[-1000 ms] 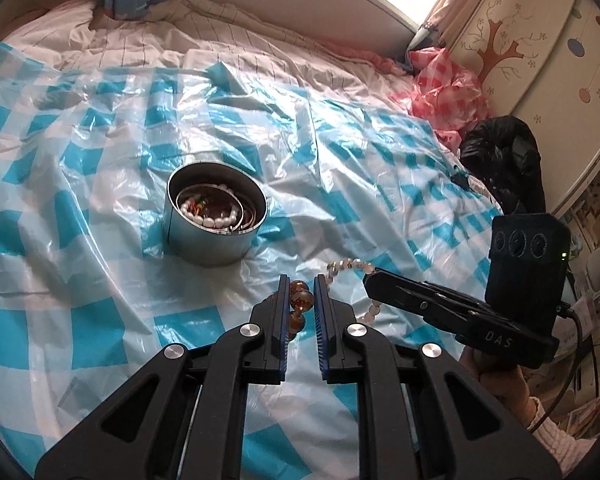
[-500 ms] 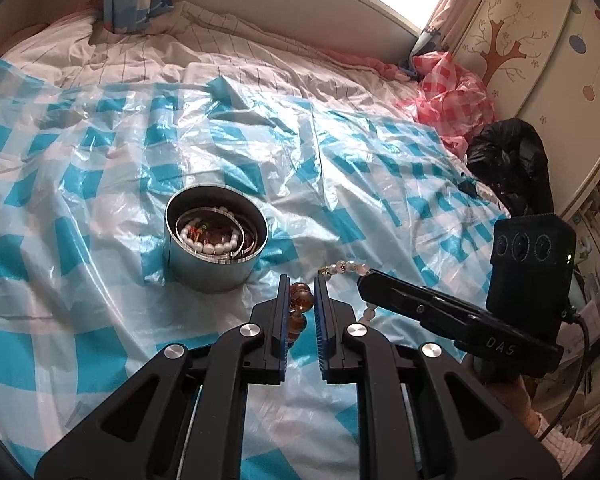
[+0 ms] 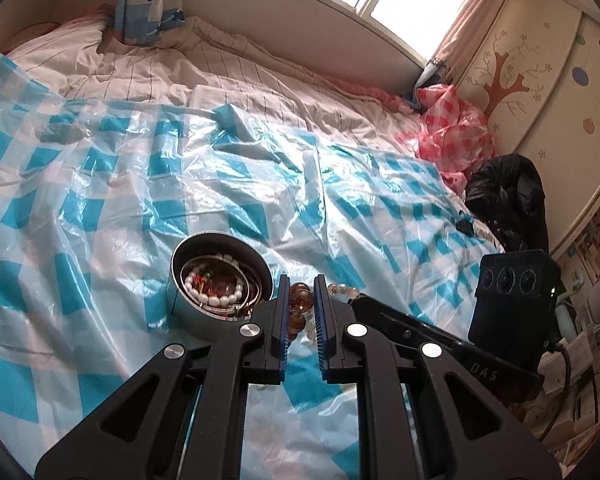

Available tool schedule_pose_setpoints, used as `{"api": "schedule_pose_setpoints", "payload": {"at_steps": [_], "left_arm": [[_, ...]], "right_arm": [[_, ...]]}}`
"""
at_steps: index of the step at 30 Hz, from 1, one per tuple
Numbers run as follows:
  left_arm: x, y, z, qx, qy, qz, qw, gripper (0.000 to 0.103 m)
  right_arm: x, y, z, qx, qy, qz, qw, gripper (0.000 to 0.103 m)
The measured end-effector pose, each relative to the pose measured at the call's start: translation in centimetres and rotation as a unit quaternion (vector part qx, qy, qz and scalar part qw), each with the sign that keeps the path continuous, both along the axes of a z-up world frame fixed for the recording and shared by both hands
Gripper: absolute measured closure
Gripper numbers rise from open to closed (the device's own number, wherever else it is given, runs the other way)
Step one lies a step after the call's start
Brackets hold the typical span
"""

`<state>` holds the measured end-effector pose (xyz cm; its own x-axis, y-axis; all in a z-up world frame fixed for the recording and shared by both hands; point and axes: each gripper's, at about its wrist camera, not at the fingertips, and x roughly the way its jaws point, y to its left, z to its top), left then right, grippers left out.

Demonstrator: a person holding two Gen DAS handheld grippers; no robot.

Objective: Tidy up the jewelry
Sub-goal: 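Lower the amber bracelet into the tin with left tool while right tool lowers the pink bracelet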

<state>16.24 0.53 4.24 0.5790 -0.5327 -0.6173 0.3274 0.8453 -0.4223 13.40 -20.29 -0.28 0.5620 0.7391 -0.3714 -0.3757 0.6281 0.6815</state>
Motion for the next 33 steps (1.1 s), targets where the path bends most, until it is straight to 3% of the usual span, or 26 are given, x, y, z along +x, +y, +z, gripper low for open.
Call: {"api": "schedule_pose_setpoints", "payload": {"at_steps": [15, 23, 29, 33], "left_arm": [[2.7, -0.3, -0.7, -0.037, -0.005, 0.028, 0.9989, 0.092], [4.4, -0.1, -2.5, -0.058, 0.014, 0.052, 0.9969, 0.092], [5.9, 1.1, -5.0, -0.024, 0.059, 0.108, 0.992, 0.092], [5.9, 1.5, -5.0, -0.017, 0.059, 0.119, 0.991, 0.092]], "right_arm": [[4.2, 1.0, 0.3, 0.019, -0.004, 0.001, 1.0, 0.094], [5.8, 1.2, -0.4, 0.017, 0.004, -0.001, 1.0, 0.094], [6.9, 1.4, -1.3, 0.006, 0.014, -0.002, 1.0, 0.094], [7.2, 1.7, -1.6, 0.001, 0.017, 0.001, 1.0, 0.094]]}}
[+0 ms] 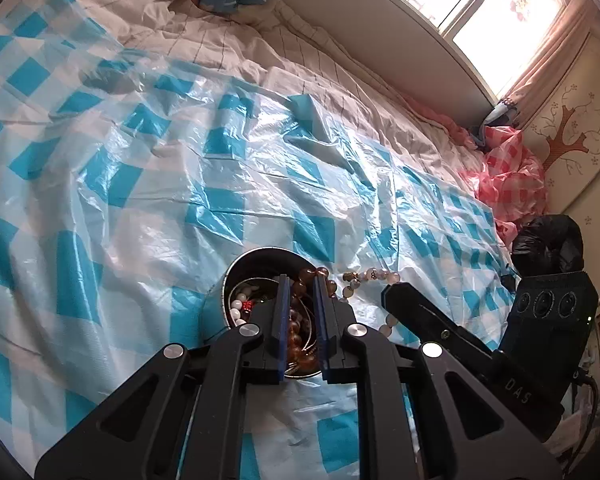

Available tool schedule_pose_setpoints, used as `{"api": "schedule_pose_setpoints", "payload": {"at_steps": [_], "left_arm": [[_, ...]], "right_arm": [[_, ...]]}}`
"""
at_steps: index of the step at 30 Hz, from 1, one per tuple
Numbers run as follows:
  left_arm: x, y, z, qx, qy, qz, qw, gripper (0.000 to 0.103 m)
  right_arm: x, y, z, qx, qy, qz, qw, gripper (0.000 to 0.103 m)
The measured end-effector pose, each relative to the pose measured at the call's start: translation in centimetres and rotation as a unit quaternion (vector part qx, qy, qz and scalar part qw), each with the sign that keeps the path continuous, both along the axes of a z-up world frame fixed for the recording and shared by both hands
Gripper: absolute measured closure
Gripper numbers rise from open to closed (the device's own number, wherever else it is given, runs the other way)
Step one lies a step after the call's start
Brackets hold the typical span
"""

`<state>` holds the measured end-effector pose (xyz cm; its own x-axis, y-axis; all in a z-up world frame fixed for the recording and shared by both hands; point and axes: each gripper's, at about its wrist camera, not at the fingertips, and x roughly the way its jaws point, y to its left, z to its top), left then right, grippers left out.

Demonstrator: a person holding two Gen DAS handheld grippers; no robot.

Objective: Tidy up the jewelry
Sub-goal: 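Lower the amber bracelet into the tin with left tool while right tool lowers the pink bracelet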

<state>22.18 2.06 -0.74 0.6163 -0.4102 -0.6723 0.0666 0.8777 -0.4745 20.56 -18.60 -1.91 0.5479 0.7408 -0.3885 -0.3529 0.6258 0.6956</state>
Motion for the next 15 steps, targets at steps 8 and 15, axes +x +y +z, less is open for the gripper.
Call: {"api": "schedule_pose_setpoints", "payload": {"at_steps": [8, 15], "left_arm": [[-0.2, 0.6, 0.1, -0.008, 0.002, 0.006, 1.0, 0.091], [-0.3, 1.0, 0.1, -0.01, 0.004, 0.013, 0.9999, 0.088]], "right_arm": [[0.3, 0.6, -0.6, -0.016, 0.009, 0.002, 1.0, 0.094], [0.7, 2.2, -1.0, -0.055, 0.007, 0.011, 0.998, 0.093]]}}
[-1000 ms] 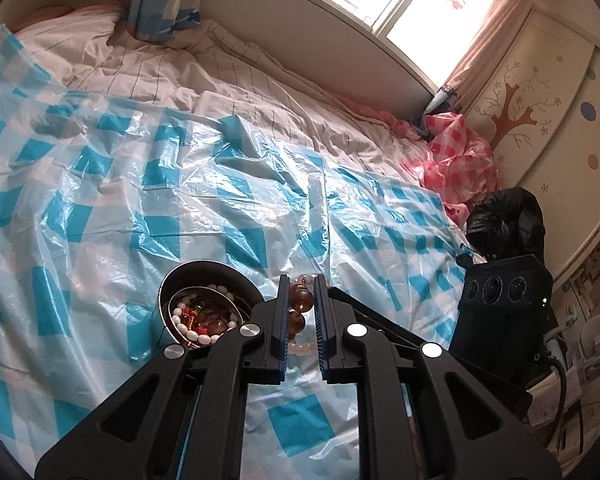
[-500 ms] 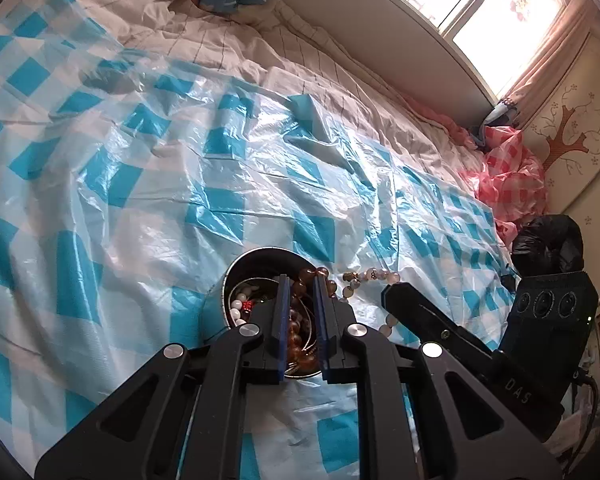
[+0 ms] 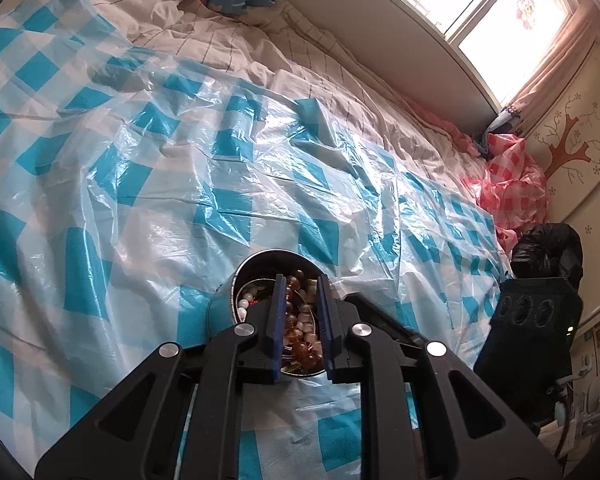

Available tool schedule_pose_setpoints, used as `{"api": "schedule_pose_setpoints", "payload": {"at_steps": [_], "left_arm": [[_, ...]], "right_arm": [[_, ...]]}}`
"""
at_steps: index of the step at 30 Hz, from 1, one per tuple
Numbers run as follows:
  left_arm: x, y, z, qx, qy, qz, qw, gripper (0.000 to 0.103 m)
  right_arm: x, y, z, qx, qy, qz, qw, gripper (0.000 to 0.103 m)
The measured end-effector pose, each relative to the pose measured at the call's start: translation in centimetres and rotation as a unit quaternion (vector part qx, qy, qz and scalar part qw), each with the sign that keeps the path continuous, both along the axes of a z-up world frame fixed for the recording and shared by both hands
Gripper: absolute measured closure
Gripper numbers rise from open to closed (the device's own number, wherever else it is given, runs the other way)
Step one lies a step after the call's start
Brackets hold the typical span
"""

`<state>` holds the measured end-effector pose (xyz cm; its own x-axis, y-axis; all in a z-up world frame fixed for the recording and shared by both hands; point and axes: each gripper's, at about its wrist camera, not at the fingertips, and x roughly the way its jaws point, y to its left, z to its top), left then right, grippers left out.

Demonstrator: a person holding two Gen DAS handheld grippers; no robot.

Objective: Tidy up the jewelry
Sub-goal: 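Lower the amber bracelet into the tin with left tool while right tool lowers the pink bracelet, then open both tools over the tin and lift them away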

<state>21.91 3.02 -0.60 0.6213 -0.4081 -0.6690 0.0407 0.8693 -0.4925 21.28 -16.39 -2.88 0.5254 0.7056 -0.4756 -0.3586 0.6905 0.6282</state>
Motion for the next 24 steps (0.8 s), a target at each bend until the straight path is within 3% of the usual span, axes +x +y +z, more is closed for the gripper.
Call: {"api": "schedule_pose_setpoints", "payload": {"at_steps": [1, 2, 3, 7, 11, 18, 24], "left_arm": [[0.0, 0.2, 0.0, -0.001, 0.0, 0.003, 1.0, 0.088], [0.0, 0.3, 0.1, -0.002, 0.0, 0.004, 1.0, 0.087], [0.0, 0.4, 0.1, -0.003, 0.0, 0.006, 1.0, 0.087], [0.0, 0.6, 0.1, 0.0, 0.0, 0.009, 1.0, 0.086], [-0.2, 0.0, 0.3, 0.045, -0.006, 0.017, 0.9988, 0.082], [-0.7, -1.2, 1.0, 0.147, -0.029, 0.033, 0.9882, 0.073], [-1.4, -1.7, 1.7, 0.193, -0.046, 0.041, 0.9793, 0.059]], "right_arm": [[0.2, 0.6, -0.2, -0.009, 0.005, 0.008, 1.0, 0.09], [0.3, 0.9, -0.4, -0.011, 0.008, 0.014, 1.0, 0.077], [0.3, 1.3, -0.6, -0.015, 0.008, 0.018, 1.0, 0.072], [0.1, 1.9, -0.4, -0.024, 0.002, 0.025, 0.999, 0.072], [0.0, 1.5, -0.1, -0.027, 0.0, 0.018, 0.999, 0.071], [-0.7, 1.7, 0.9, -0.08, -0.027, 0.0, 0.996, 0.053], [-0.8, 1.4, 0.9, -0.135, -0.035, -0.027, 0.99, 0.044]]}}
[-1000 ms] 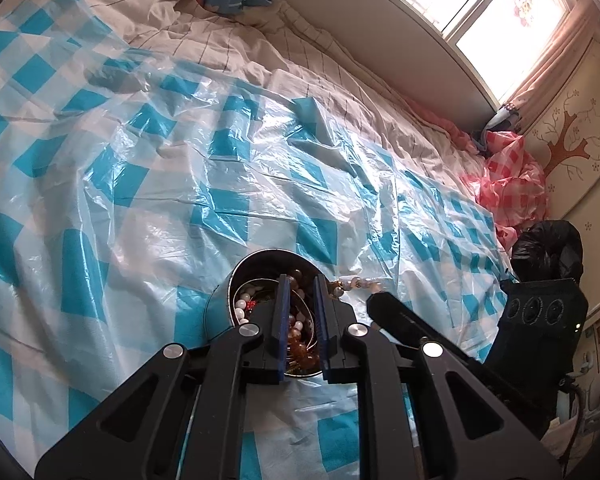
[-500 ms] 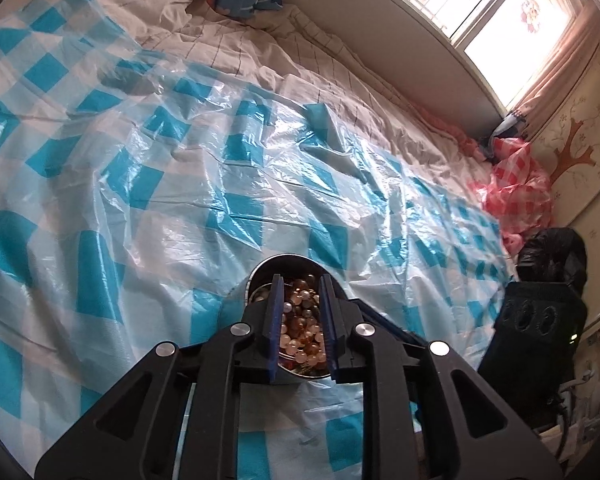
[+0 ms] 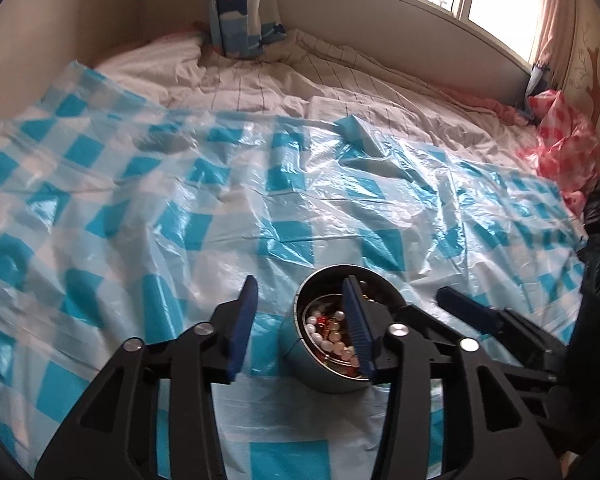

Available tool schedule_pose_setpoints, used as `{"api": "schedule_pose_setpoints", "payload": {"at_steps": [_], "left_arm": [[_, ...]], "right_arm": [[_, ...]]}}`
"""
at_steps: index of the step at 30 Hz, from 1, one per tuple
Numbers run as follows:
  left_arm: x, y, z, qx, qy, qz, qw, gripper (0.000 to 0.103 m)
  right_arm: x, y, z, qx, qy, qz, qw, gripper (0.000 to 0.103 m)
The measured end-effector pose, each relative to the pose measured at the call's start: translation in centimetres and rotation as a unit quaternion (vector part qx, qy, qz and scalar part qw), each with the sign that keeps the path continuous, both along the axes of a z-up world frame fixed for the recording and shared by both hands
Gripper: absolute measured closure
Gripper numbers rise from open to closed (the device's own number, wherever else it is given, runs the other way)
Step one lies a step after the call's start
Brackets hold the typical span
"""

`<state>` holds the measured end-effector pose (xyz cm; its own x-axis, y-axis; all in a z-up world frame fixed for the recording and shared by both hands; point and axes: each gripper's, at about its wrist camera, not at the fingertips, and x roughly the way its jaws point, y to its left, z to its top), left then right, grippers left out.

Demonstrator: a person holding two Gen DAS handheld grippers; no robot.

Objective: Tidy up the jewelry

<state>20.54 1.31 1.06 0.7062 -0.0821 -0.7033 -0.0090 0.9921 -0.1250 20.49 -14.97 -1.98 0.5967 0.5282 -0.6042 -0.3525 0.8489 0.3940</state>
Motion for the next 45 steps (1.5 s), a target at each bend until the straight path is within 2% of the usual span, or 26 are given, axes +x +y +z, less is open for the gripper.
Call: {"api": "schedule_pose_setpoints", "payload": {"at_steps": [4, 7, 10, 12, 15, 18, 20, 21, 23, 25, 27, 31, 35, 45], "left_arm": [[-0.8, -0.1, 0.4, 0.011, -0.005, 0.002, 0.9999, 0.047], [-1.9, -0.3, 0.2, 0.018, 0.005, -0.001, 0.9998, 0.043], [-3.5, -0.8, 0.1, 0.047, 0.024, -0.022, 0.9983, 0.038], [-5.1, -0.8, 0.5, 0.072, 0.021, -0.025, 0.9968, 0.036], [-8.3, 0.3, 0.7, 0.058, 0.023, -0.024, 0.9977, 0.032], [-11.2, 0.7, 0.0, 0.07, 0.029, -0.025, 0.9968, 0.032], [-13.0, 1.1, -0.4, 0.061, 0.033, -0.027, 0.9972, 0.031], [-13.6, 1.3, -0.5, 0.054, 0.034, -0.026, 0.9976, 0.029], [-15.0, 1.9, -0.4, 0.04, 0.031, -0.015, 0.9986, 0.017], [-16.2, 2.3, 0.4, 0.028, 0.01, -0.003, 0.9996, 0.015], [-16.6, 2.3, 0.3, 0.026, 0.011, -0.002, 0.9996, 0.013], [-16.8, 2.8, 0.0, 0.018, 0.019, 0.014, 0.9996, 0.009], [-16.8, 2.6, -0.1, 0.023, 0.02, 0.015, 0.9994, 0.008], [-17.0, 1.4, -0.2, 0.046, 0.022, 0.015, 0.9986, 0.008]], "right_arm": [[-0.6, -0.4, 0.2, -0.031, -0.004, -0.013, 0.999, 0.037], [-2.2, -1.0, 0.8, -0.065, -0.005, -0.028, 0.998, 0.033], [-3.7, -1.6, 1.5, -0.088, -0.01, -0.038, 0.995, 0.031], [-5.3, -2.3, 2.2, -0.098, -0.014, -0.046, 0.994, 0.031], [-8.4, -3.4, 3.2, -0.116, -0.024, -0.055, 0.991, 0.031], [-11.8, -4.6, 3.6, -0.124, -0.025, -0.061, 0.99, 0.031], [-13.6, -4.9, 3.7, -0.137, -0.028, -0.064, 0.988, 0.03], [-14.4, -5.1, 3.6, -0.14, -0.025, -0.063, 0.988, 0.03], [-15.8, -5.2, 3.3, -0.146, -0.023, -0.064, 0.987, 0.029], [-17.2, -5.4, 3.0, -0.152, -0.026, -0.063, 0.986, 0.027], [-18.0, -5.3, 3.5, -0.152, -0.041, -0.065, 0.985, 0.021], [-18.2, -5.1, 3.2, -0.167, -0.039, -0.072, 0.982, 0.016], [-18.0, -5.7, 2.9, -0.158, -0.028, -0.078, 0.984, 0.01], [-17.9, -6.7, 2.3, -0.147, -0.011, -0.086, 0.985, 0.008]]}}
